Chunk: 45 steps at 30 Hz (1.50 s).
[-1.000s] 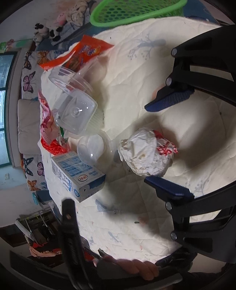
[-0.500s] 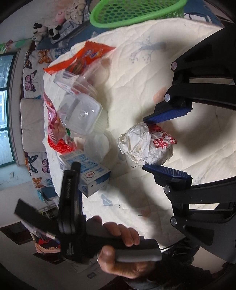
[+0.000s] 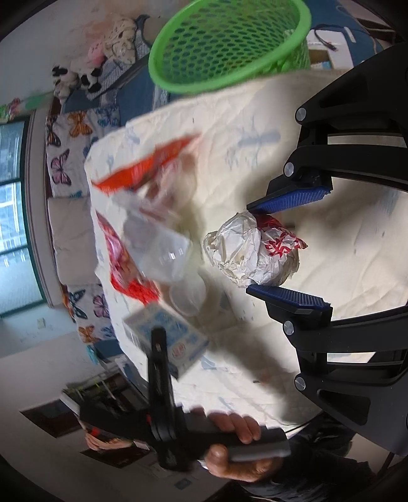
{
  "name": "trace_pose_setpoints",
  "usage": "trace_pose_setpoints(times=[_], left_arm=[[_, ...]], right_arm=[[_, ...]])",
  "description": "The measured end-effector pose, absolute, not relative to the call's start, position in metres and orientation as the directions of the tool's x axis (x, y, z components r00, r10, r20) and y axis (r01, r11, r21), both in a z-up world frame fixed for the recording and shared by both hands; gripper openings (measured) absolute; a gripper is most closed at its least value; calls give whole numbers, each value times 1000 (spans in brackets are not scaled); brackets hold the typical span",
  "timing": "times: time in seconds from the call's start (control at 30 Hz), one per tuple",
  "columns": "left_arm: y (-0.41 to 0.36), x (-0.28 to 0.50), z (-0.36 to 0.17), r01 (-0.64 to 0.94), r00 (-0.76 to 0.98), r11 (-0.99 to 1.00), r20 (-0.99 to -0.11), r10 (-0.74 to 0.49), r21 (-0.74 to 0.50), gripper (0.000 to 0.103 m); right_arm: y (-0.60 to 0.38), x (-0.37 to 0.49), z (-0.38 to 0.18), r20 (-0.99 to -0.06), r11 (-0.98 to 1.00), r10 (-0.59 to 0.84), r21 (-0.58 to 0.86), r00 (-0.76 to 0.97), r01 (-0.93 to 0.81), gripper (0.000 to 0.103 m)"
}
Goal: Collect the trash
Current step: 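Carry both items over the green basket and open both tools to drop them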
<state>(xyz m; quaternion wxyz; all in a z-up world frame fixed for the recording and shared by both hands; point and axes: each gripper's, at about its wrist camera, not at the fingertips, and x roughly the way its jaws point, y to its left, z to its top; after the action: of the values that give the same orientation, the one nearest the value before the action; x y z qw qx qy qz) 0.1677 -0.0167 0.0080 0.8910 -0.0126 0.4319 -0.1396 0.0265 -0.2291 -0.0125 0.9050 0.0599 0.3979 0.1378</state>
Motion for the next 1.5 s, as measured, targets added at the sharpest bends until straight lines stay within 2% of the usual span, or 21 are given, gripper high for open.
trace_pose_setpoints(times=[0.2, 0.47, 0.7, 0.93, 1.07, 1.2, 1.5], left_arm=[[-33, 142, 43, 310, 605, 937, -727, -324, -160, 41], [-94, 125, 72, 442, 562, 872, -694, -450, -208, 41], [-162, 132, 69, 516, 504, 827, -702, -503, -222, 41], [-219, 149, 51, 565, 445, 793, -725, -527, -229, 41], [-253, 152, 44, 597, 407, 766, -732, -546, -239, 41], [-280, 153, 38, 621, 382, 749, -746, -546, -230, 41], [-327, 156, 13, 642, 336, 735, -782, -525, -218, 41]], right_arm=[[-272, 21, -1, -684, 971, 230, 203, 692, -122, 47], [-340, 22, 3, -667, 983, 127, 183, 734, -4, 47], [-398, 31, -8, -688, 986, 44, 148, 724, 80, 49], [-437, 36, -31, -717, 982, 20, 145, 697, 122, 50], [-451, 37, -41, -725, 979, 10, 149, 689, 142, 63], [-459, 31, -42, -720, 976, -8, 146, 694, 163, 70], [-471, 6, -39, -696, 972, -33, 146, 717, 186, 75]])
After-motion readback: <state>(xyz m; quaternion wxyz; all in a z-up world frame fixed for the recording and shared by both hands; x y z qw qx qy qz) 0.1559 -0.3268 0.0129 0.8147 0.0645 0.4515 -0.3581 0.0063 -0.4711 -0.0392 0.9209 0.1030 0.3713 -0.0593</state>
